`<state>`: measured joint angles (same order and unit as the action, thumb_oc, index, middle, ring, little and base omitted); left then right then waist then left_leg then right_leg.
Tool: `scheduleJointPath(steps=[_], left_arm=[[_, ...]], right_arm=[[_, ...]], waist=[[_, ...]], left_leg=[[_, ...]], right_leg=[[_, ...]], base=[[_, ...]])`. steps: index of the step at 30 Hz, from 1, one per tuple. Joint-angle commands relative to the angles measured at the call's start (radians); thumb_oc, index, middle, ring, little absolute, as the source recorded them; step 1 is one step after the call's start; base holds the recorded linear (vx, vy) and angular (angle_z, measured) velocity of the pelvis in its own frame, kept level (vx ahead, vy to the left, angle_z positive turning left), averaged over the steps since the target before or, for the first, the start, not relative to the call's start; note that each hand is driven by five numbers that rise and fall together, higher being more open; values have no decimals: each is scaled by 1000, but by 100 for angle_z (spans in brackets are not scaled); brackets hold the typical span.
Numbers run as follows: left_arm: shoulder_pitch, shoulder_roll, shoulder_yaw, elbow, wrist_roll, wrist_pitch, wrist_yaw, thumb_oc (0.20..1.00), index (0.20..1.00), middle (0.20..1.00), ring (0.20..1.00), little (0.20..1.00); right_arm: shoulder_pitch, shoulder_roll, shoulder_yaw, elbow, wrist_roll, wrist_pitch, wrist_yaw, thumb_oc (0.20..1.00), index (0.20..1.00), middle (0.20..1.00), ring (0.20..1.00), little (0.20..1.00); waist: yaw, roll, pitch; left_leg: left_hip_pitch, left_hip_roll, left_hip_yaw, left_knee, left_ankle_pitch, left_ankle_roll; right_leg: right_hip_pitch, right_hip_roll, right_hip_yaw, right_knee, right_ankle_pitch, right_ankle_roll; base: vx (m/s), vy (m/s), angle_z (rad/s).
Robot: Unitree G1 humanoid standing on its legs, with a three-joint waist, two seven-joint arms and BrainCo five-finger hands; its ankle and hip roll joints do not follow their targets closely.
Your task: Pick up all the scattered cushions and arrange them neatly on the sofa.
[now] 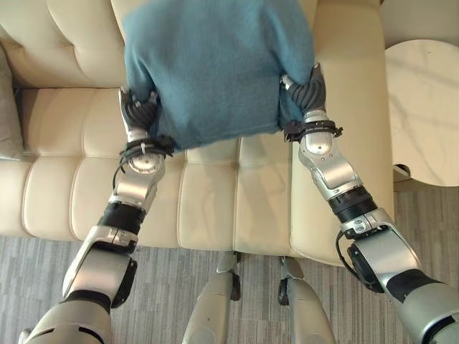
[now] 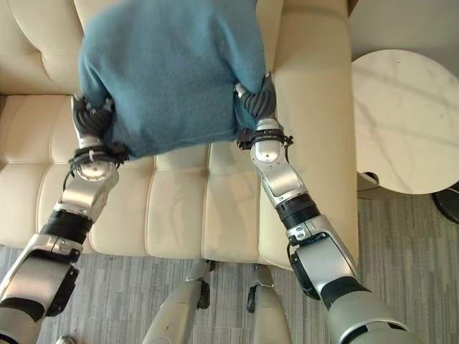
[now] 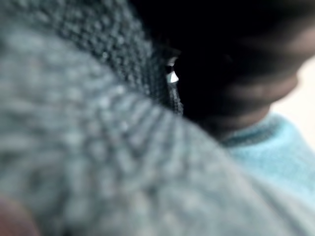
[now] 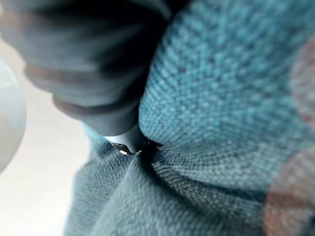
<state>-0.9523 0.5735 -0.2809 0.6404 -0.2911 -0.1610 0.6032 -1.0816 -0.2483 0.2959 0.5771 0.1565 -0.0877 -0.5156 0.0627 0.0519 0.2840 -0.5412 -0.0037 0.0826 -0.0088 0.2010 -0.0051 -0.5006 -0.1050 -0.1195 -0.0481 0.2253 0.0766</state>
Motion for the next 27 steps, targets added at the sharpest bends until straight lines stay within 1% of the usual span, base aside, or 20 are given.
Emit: scheduleJointPath(steps=[1,2,3,4,7,8,11,12,13,14,15,16,17,18,21,23,24,25,26,27], left_arm=[[-226,38,-61,17,69,-75,54,1000,1000,1000,1000,1000],[-266,35,-76,52,37,-76,46,1000,1000,1000,1000,1000],[-304,38,-80,88,10,-82,42,1000,1000,1000,1000,1000],[-328,46,-86,113,-8,-81,31,1000,1000,1000,1000,1000],[-343,70,-98,152,-27,-62,-16,1000,1000,1000,1000,1000],[-301,81,-95,182,-38,-42,-62,1000,1000,1000,1000,1000],[-234,82,-93,215,-52,-17,-118,1000,1000,1000,1000,1000],[-112,65,-48,214,-85,-20,-159,1000,1000,1000,1000,1000],[-110,65,-47,213,-84,-20,-159,1000,1000,1000,1000,1000],[-71,62,-30,196,-95,-23,-169,1000,1000,1000,1000,1000],[101,44,56,90,-155,-60,-204,1000,1000,1000,1000,1000],[174,58,80,2,-136,-71,-219,1000,1000,1000,1000,1000],[176,57,81,0,-136,-70,-219,1000,1000,1000,1000,1000],[218,61,100,-36,-127,-77,-228,1000,1000,1000,1000,1000],[385,67,170,-175,-102,-89,-267,1000,1000,1000,1000,1000],[519,38,218,-234,-89,-84,-313,1000,1000,1000,1000,1000],[687,-5,256,-247,-48,-60,-370,1000,1000,1000,1000,1000],[786,-40,281,-246,-33,-39,-402,1000,1000,1000,1000,1000],[786,-40,281,-247,-33,-39,-401,1000,1000,1000,1000,1000],[895,-59,318,-229,2,-17,-430,1000,1000,1000,1000,1000]], right_arm=[[-179,59,27,-50,-78,-105,-98,253,253,253,253,253],[-210,47,33,-30,-70,-102,-112,890,890,890,890,890],[-238,37,31,-6,-54,-96,-120,1000,1000,1000,1000,1000],[-257,20,34,13,-48,-85,-123,1000,1000,1000,1000,1000],[-256,-26,65,44,-32,-49,-70,1000,1000,1000,1000,1000],[-213,-46,92,54,-22,-21,-14,1000,1000,1000,1000,1000],[-144,-48,106,42,-11,-3,45,1000,1000,1000,1000,1000],[-54,-49,102,43,11,-6,86,1000,1000,1000,1000,1000],[-53,-49,102,42,11,-6,86,1000,1000,1000,1000,1000],[-32,-57,98,37,13,-7,96,1000,1000,1000,1000,1000],[65,-112,79,-3,13,0,145,1000,1000,1000,1000,1000],[117,-165,67,-43,-4,2,175,1000,1000,1000,1000,1000],[119,-165,67,-45,-4,2,175,1000,1000,1000,1000,1000],[149,-192,56,-69,-16,2,190,1000,1000,1000,1000,1000],[289,-263,10,-179,-60,-5,244,1000,1000,1000,1000,1000],[432,-288,-44,-259,-80,-12,292,1000,1000,1000,1000,1000],[645,-279,-132,-333,-83,-24,358,1000,1000,1000,1000,1000],[778,-265,-189,-364,-82,-30,391,1000,1000,1000,1000,1000],[780,-265,-189,-366,-82,-30,392,1000,1000,1000,1000,1000],[914,-249,-256,-370,-82,-27,425,1000,1000,1000,1000,1000]], waist=[[8,-33,-3],[8,-26,6],[7,-23,12],[7,-16,19],[8,-6,40],[3,-5,48],[-7,-3,53],[-15,-6,60],[-15,-5,59],[-16,-7,61],[-16,-18,68],[-15,-27,64],[-15,-26,64],[-15,-33,63],[-14,-52,55],[-15,-71,45],[-24,-94,28],[-33,-107,12],[-34,-108,10],[-44,-115,-9]], left_leg=[[-35,-16,-23,115,-163,-56],[-52,-18,-28,113,-154,-57],[-65,-21,-34,109,-147,-58],[-76,-22,-41,102,-139,-60],[-106,-24,-53,82,-115,-65],[-119,-27,-59,69,-99,-66],[-113,-29,-57,43,-83,-67],[-96,-33,-52,25,-76,-69],[-95,-33,-53,24,-76,-69],[-87,-33,-52,20,-76,-69],[-52,-33,-43,7,-78,-72],[-35,-34,-41,6,-82,-73],[-34,-34,-41,5,-82,-73],[-24,-34,-40,5,-85,-73],[12,-35,-38,15,-103,-71],[47,-35,-35,28,-123,-66],[101,-36,-34,51,-153,-56],[133,-37,-32,73,-176,-48],[131,-38,-32,72,-172,-47],[172,-37,-30,93,-197,-40]], right_leg=[[-88,-82,12,75,-64,111],[-105,-83,11,85,-66,110],[-123,-84,11,95,-69,110],[-140,-84,10,103,-72,109],[-177,-88,6,120,-79,108],[-196,-87,4,135,-85,105],[-205,-85,7,144,-88,104],[-195,-81,6,142,-89,102],[-194,-81,6,142,-88,102],[-188,-81,6,138,-87,102],[-160,-78,6,120,-81,105],[-138,-77,3,111,-77,106],[-137,-77,3,110,-77,106],[-124,-77,3,105,-75,107],[-79,-77,-6,94,-76,109],[-31,-77,-8,86,-79,110],[42,-83,-23,76,-84,112],[93,-87,-27,70,-91,114],[91,-88,-28,68,-88,114],[143,-89,-29,66,-99,117]], base=[[-71,-13,21],[-74,-17,18],[-67,-10,11],[-56,-13,5],[-46,-40,13],[-33,-55,17],[-11,-11,22],[-6,23,27],[-12,25,18],[-30,42,3],[-44,49,-3],[-41,42,-10],[-18,8,-6],[-6,-1,-3],[6,1,-2],[59,-7,-11],[112,-11,-20],[91,-1,-26],[70,37,-18],[58,50,-13]])
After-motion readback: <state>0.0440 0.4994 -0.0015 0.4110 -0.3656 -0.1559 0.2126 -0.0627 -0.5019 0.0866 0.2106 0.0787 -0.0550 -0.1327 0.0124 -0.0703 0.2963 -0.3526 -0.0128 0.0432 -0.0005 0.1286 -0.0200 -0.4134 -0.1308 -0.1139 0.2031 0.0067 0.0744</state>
